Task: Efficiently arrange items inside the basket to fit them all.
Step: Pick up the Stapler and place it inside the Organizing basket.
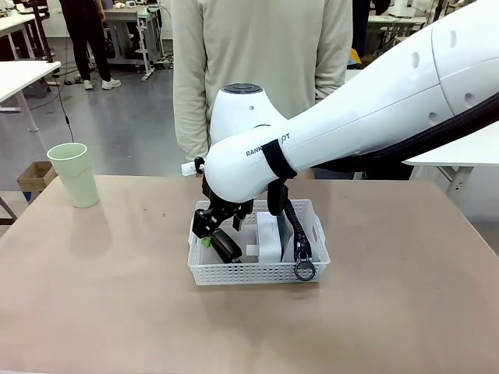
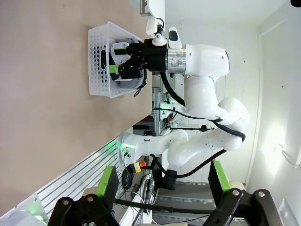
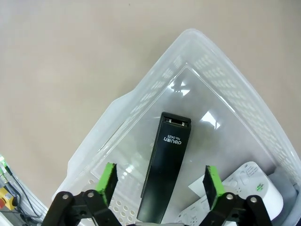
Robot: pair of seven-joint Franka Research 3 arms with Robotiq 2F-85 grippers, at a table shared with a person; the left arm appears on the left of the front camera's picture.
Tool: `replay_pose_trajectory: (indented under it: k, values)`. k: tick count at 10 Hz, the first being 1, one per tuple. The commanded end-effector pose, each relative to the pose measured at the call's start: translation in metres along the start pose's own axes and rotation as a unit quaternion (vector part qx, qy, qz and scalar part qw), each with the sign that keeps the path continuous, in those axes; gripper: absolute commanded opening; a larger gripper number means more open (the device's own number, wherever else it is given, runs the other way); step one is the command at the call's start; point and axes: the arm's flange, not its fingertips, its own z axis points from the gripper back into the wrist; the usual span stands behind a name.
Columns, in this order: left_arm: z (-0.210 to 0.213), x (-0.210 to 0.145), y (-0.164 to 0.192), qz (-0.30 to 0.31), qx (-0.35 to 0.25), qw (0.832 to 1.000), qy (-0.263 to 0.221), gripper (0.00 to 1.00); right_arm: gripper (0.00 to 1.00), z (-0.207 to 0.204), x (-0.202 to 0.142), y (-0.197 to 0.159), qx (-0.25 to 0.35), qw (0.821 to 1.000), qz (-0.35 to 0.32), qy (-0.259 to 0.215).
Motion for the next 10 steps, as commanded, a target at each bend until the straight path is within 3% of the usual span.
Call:
replay_pose_trajectory:
  k: [1, 3, 4, 6, 8, 9, 10]
  values:
    - [0.002, -0.003, -0.003, 0.002, -0.004, 1.0, 0.003, 1.0, 1.0, 0.003, -0.001, -0.001, -0.007, 1.0, 0.005, 0.0]
    - [0.002, -0.003, -0.003, 0.002, -0.004, 1.0, 0.003, 1.0, 1.0, 0.02, -0.016, -0.011, -0.003, 1.0, 0.012, -0.011]
    - [0.002, -0.003, -0.003, 0.002, -0.004, 1.0, 0.003, 1.0, 1.0, 0.046, -0.037, -0.026, 0.004, 1.0, 0.009, -0.012]
    - [0.002, -0.003, -0.003, 0.002, -0.004, 1.0, 0.003, 1.0, 1.0, 0.115, -0.103, -0.085, 0.083, 0.995, -0.039, -0.029]
    - [0.002, -0.003, -0.003, 0.002, -0.004, 1.0, 0.003, 1.0, 1.0, 0.166, -0.207, -0.162, 0.225, 0.963, -0.12, -0.083]
    - [0.002, -0.003, -0.003, 0.002, -0.004, 1.0, 0.003, 1.0, 1.0, 0.177, -0.26, -0.189, 0.331, 0.929, -0.077, -0.147]
    - [0.002, -0.003, -0.003, 0.002, -0.004, 1.0, 0.003, 1.0, 1.0, 0.177, -0.312, -0.22, 0.389, 0.897, -0.103, -0.184]
